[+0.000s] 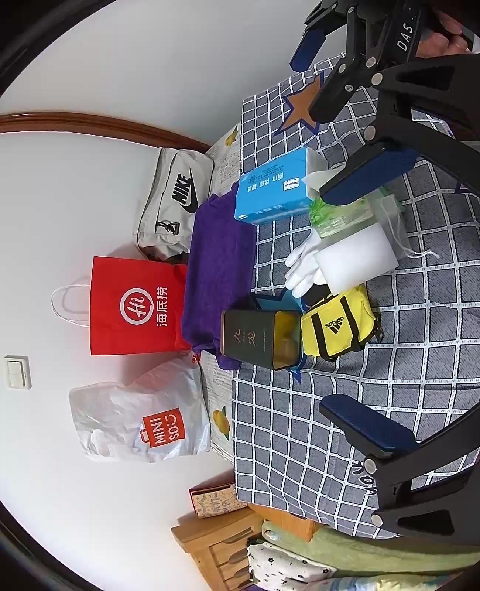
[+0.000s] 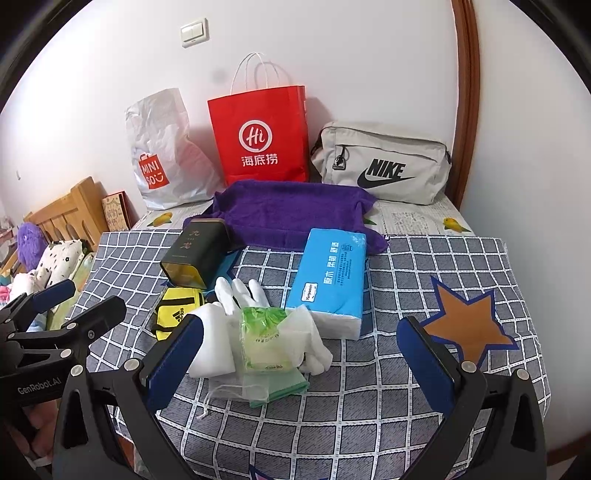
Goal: Organize soft objects
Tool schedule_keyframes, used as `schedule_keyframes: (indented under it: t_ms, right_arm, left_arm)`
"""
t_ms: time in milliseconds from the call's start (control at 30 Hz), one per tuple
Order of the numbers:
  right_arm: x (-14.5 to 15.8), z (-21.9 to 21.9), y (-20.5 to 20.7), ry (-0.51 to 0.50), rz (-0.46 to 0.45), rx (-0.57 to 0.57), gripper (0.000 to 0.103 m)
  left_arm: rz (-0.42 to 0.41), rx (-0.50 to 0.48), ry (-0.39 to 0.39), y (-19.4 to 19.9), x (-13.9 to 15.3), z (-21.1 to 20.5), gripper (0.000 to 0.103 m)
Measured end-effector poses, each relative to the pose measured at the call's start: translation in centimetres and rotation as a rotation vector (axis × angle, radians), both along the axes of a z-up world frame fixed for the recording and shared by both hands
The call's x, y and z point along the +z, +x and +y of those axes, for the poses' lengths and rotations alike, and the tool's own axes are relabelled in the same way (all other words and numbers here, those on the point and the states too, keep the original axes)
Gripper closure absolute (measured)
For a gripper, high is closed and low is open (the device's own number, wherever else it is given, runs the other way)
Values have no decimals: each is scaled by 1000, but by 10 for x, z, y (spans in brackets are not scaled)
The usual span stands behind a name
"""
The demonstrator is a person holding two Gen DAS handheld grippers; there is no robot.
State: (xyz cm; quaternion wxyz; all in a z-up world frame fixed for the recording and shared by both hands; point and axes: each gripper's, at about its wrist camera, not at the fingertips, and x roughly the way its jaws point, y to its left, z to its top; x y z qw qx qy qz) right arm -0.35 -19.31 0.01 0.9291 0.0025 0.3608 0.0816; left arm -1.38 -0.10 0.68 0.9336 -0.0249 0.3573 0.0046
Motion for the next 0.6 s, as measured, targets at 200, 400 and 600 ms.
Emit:
schedule_keyframes:
  t_ms: [200, 400, 600]
  right_arm:
    - [0, 0, -1, 1, -2, 2, 0]
    - [1, 0, -2, 2, -3, 2, 0]
    - [3, 1, -2, 3, -4, 3, 0]
  left_arm:
    - [-1, 0, 0, -1, 0, 0, 0]
    - [-1, -2, 0, -1, 0, -1, 0]
    - [-2, -1, -1, -2, 0, -1, 0]
